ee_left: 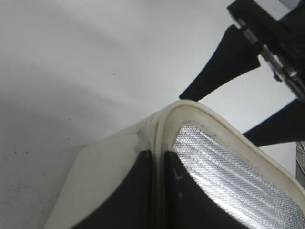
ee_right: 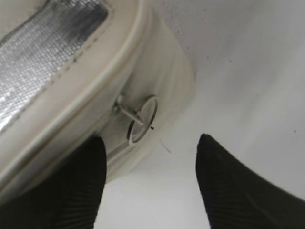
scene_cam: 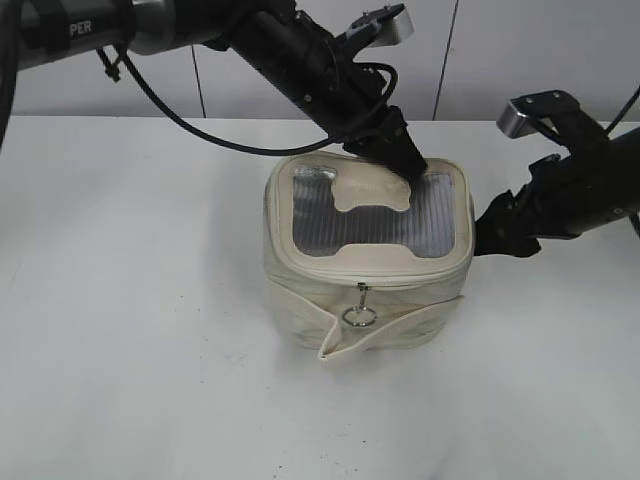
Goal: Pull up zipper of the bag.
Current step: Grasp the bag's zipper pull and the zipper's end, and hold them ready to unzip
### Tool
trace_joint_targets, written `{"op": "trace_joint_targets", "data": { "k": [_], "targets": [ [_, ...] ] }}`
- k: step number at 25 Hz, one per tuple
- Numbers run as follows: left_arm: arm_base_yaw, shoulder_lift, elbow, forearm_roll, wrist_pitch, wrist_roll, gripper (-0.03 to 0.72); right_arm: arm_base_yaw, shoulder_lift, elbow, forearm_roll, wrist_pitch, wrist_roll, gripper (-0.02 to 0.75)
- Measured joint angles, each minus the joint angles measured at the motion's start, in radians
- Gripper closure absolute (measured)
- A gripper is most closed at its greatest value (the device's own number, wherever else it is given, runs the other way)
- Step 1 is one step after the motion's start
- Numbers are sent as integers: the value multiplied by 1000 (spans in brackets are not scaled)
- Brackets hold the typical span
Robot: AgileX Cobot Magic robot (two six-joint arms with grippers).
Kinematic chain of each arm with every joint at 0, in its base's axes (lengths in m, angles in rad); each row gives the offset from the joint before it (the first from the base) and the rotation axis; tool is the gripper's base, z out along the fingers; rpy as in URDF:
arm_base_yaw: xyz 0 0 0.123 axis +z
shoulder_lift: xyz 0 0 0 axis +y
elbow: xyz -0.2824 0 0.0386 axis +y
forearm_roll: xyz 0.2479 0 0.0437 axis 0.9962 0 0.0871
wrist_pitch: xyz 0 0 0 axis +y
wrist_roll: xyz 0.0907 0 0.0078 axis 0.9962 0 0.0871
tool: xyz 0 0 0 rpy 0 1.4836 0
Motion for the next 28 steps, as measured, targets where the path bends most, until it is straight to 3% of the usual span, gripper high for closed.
{"op": "trace_joint_targets", "data": {
  "k": [5, 9, 11, 14, 22, 28],
  "targets": [
    [0, 0, 0, 5, 0, 0, 649, -1, 61, 2, 263, -38, -276, 361],
    [0, 0, 0, 5, 0, 0, 649, -1, 68, 5, 380, -41, -370, 625],
    [0, 0, 0, 5, 1, 0, 649, -1, 68, 5, 394, -41, -366, 717],
    [1, 0, 0, 5, 3, 0, 650, -1, 53, 5, 340, -40, -265, 733],
    [15, 0, 0, -5, 17, 0, 650, -1, -57, 4, -14, 60, 111, 733],
    [16, 0, 1, -9, 20, -9, 650, 1, -89, 2, -97, 165, 218, 733]
  ]
}}
